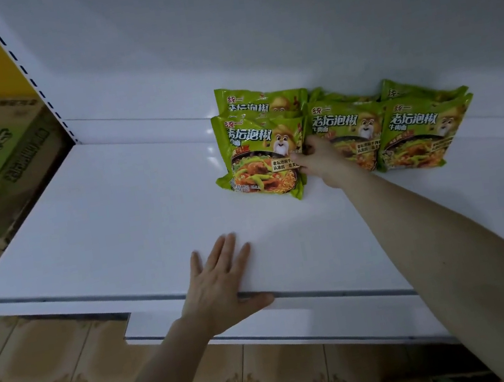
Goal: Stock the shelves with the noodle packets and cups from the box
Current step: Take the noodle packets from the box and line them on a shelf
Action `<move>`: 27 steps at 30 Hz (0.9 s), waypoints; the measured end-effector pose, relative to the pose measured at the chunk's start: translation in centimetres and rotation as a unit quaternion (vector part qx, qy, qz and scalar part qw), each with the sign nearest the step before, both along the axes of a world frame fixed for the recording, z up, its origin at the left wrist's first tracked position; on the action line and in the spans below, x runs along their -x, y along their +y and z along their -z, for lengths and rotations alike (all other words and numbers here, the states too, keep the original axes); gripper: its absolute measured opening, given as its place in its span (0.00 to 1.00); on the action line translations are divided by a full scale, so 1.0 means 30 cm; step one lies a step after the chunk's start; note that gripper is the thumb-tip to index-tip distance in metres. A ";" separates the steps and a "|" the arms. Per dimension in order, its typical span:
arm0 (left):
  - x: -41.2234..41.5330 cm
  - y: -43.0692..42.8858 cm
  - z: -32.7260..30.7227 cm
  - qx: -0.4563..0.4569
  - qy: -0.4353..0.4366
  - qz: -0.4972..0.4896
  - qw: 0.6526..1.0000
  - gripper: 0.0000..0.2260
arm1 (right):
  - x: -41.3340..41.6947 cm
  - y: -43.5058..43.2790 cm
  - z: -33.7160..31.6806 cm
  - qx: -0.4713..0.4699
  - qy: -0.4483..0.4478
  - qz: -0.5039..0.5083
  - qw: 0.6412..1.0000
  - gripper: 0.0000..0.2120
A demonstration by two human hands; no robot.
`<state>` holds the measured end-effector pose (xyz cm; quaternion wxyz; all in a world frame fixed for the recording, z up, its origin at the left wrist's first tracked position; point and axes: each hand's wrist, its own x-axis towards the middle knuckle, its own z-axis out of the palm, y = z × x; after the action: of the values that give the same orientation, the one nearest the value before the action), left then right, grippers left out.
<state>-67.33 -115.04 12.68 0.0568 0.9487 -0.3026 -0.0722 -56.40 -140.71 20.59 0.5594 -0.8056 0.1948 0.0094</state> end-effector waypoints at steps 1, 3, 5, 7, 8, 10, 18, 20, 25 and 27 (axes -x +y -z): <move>-0.002 0.000 -0.002 0.001 0.003 -0.001 1.000 0.41 | -0.005 0.003 -0.003 0.004 0.006 -0.011 1.000 0.17; -0.001 0.001 -0.003 -0.006 0.008 -0.002 1.000 0.41 | -0.020 0.009 -0.005 0.021 0.016 -0.016 1.000 0.17; -0.004 0.002 -0.002 -0.007 0.006 -0.002 1.000 0.40 | -0.031 0.017 -0.001 0.044 0.019 -0.004 0.999 0.16; -0.005 0.000 -0.005 -0.001 -0.006 0.004 1.000 0.41 | -0.028 0.027 0.004 0.062 0.011 0.012 0.998 0.15; -0.004 -0.001 -0.002 0.008 -0.018 0.006 1.000 0.42 | -0.023 0.031 0.008 0.069 0.006 0.021 0.997 0.15; -0.005 0.000 0.002 0.018 -0.007 0.003 1.000 0.46 | -0.010 0.030 0.019 0.080 -0.001 0.035 0.996 0.15; -0.002 0.004 -0.006 -0.039 -0.023 0.005 0.999 0.39 | 0.056 0.014 0.030 0.221 0.000 0.023 0.975 0.18; 0.000 -0.001 -0.020 -0.043 -0.046 0.018 0.998 0.39 | 0.095 0.006 0.009 0.277 0.008 0.005 0.961 0.15; 0.100 -0.083 -0.110 0.025 -0.164 0.114 0.980 0.15 | 0.228 -0.026 -0.083 0.296 0.020 -0.013 0.955 0.14; 0.185 -0.143 -0.154 0.089 -0.133 0.182 0.970 0.04 | 0.317 -0.057 -0.130 0.283 0.025 -0.007 0.959 0.14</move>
<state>-72.88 -119.32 17.29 0.0860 0.8700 -0.4801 0.0724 -65.90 -142.41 24.48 0.3030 -0.9320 0.1979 -0.0225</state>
